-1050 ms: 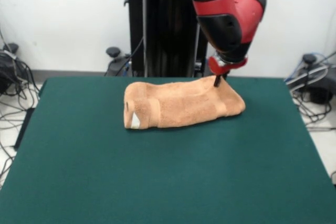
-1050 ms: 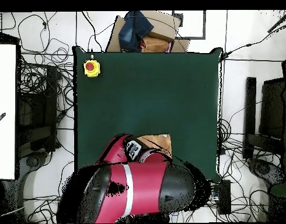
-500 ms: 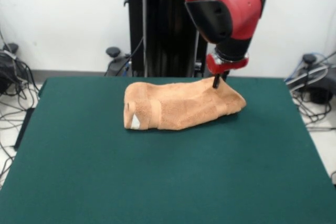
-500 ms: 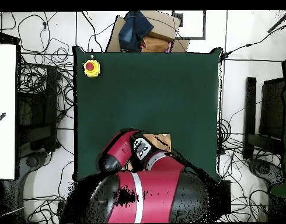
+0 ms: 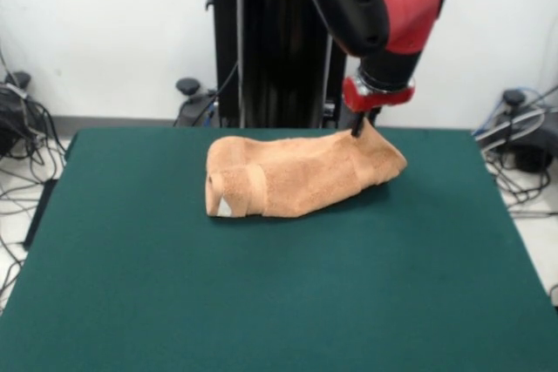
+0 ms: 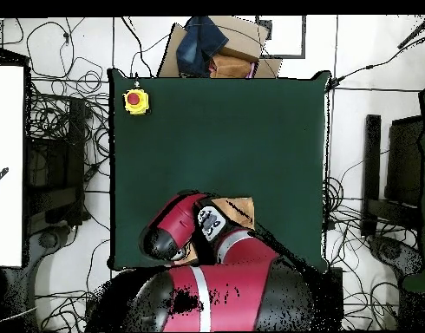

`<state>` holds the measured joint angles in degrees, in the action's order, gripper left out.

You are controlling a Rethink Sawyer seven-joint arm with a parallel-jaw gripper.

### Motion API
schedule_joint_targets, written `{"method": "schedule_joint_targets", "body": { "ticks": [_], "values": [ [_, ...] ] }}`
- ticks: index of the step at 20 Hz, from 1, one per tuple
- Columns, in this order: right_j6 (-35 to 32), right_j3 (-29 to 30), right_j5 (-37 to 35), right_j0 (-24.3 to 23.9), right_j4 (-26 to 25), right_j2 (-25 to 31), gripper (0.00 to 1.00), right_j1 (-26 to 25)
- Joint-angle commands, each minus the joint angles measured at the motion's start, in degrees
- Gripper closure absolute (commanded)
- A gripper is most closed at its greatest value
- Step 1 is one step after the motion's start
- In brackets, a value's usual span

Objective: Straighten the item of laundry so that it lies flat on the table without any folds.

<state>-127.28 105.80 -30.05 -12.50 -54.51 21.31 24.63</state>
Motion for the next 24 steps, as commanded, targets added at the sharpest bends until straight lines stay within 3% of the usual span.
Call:
{"method": "schedule_joint_targets", "body": {
  "ticks": [1, 5, 19, 24],
  "values": [
    [14.75, 0.34, -6.91, -1.67, 3.04, 6.75, 1.0, 1.94],
    [15.75, -1.76, -8.69, -2.2, 3.75, 7.17, 1.0, 0.85],
    [16.48, -0.8, -11.31, -3.76, 3.78, 9.28, 1.0, 1.92],
    [16.03, -4.8, -14.13, -3.73, 5.79, 10.0, 1.0, 0.87]
  ]
}}
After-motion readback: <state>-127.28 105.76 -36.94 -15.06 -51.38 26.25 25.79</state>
